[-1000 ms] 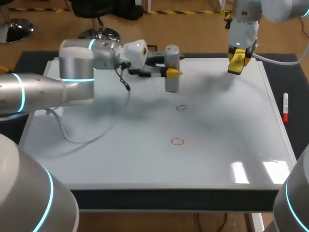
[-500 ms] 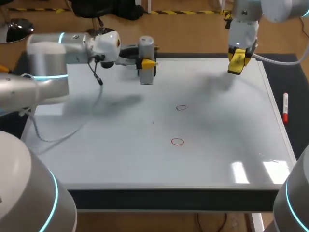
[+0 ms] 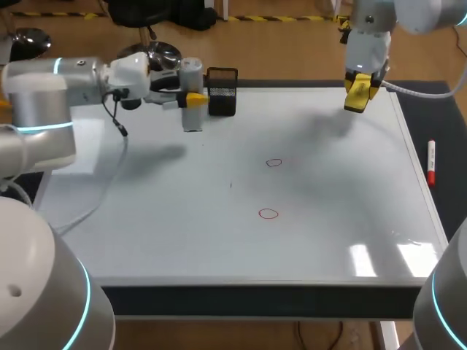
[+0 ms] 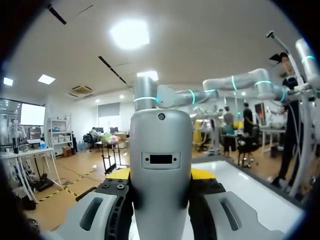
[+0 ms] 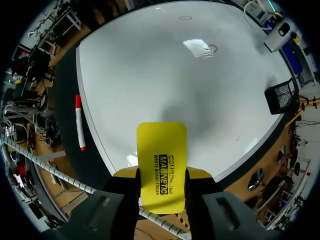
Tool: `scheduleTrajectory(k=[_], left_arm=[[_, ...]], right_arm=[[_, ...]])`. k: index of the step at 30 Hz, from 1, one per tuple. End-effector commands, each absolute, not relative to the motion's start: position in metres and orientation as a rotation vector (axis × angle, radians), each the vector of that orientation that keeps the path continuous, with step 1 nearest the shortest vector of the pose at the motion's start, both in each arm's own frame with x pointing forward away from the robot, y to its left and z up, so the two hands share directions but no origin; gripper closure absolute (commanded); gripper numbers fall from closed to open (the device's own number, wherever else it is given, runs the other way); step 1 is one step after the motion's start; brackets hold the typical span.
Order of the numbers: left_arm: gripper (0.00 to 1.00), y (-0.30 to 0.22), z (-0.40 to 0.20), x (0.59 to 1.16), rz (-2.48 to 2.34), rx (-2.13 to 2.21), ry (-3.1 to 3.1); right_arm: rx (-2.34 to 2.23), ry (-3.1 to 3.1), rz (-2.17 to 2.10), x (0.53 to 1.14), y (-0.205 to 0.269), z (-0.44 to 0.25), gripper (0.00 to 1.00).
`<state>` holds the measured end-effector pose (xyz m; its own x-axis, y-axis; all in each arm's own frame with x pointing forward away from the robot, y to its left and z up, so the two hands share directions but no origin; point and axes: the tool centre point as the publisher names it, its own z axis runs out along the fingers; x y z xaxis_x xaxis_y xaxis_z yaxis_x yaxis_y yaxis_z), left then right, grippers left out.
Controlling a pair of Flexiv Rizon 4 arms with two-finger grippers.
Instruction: Pick up the inspection probe, press it on each red-marked spot on the whiteboard one by one, put down the probe, pick up the eraser, and wipe off all the red marks.
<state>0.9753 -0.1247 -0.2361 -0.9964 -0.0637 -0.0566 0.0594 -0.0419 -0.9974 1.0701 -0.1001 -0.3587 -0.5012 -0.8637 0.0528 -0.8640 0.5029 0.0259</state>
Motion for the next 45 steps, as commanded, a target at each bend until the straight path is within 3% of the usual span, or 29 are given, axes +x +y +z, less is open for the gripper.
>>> scheduleTrajectory(k=[1,11,39,45], left_arm=[[1.00,-0.106,-0.234,0.967,-2.177,-0.093,2.067],[1.00,-0.082,-0.237,0.973,-2.151,-0.144,2.052],[1.00,-0.081,-0.237,0.973,-2.147,-0.142,2.058],[1.00,-0.081,-0.237,0.973,-2.147,-0.142,2.058]], right_arm=[[1.538,-2.667,0.010,1.071,-0.100,-0.357,1.00],[1.538,-2.667,0.010,1.071,-0.100,-0.357,1.00],[1.538,-2.667,0.010,1.071,-0.100,-0.357,1.00],[1.617,-2.658,-0.019,1.052,-0.075,-0.361,1.00]])
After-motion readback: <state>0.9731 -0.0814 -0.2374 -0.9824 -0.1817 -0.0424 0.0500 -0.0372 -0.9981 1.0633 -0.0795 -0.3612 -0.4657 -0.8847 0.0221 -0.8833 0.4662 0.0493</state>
